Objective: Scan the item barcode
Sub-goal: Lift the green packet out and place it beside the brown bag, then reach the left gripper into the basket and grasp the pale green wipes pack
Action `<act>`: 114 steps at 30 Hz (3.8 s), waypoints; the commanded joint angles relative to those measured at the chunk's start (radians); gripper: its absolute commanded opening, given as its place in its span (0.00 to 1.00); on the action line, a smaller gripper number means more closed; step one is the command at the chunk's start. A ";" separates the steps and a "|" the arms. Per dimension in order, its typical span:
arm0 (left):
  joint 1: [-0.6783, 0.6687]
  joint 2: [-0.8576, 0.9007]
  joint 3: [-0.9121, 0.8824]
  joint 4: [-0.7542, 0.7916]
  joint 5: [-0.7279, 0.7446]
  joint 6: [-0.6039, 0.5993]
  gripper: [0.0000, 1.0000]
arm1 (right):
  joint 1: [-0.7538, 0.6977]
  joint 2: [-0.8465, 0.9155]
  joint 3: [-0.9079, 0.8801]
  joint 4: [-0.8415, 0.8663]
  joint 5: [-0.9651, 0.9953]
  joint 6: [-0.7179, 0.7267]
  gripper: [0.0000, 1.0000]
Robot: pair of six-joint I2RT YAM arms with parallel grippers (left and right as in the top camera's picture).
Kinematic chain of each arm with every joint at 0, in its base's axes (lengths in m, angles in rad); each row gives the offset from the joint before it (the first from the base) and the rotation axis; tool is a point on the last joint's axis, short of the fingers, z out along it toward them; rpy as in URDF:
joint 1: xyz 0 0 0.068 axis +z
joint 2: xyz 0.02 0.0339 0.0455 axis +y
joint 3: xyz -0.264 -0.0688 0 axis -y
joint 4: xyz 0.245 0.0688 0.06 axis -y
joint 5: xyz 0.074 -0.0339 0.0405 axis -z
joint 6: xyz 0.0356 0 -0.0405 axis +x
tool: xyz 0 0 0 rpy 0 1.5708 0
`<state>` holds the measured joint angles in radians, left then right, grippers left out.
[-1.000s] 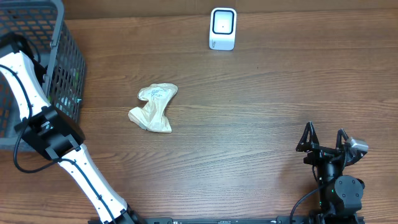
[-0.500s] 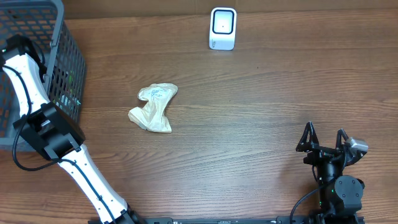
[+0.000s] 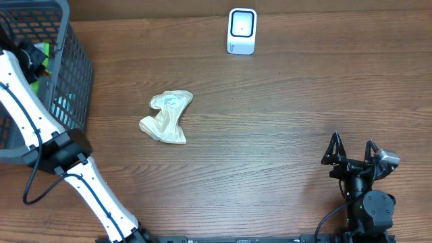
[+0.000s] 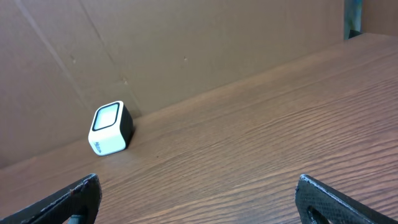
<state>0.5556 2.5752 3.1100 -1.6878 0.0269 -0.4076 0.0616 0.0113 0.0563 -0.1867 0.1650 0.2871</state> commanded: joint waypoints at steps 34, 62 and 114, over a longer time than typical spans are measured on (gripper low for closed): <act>-0.680 -0.451 -0.603 -0.002 0.011 0.149 0.04 | 0.006 -0.008 0.001 0.005 0.014 -0.003 1.00; -0.710 -0.451 -1.064 0.132 -0.010 0.142 0.46 | 0.006 -0.008 0.001 0.005 0.014 -0.003 1.00; 0.111 -0.269 -0.669 0.220 0.003 0.229 0.78 | 0.006 -0.008 0.001 0.005 0.014 -0.003 1.00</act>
<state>0.6949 2.2570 2.4420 -1.4860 0.0151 -0.2234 0.0616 0.0113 0.0563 -0.1867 0.1654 0.2871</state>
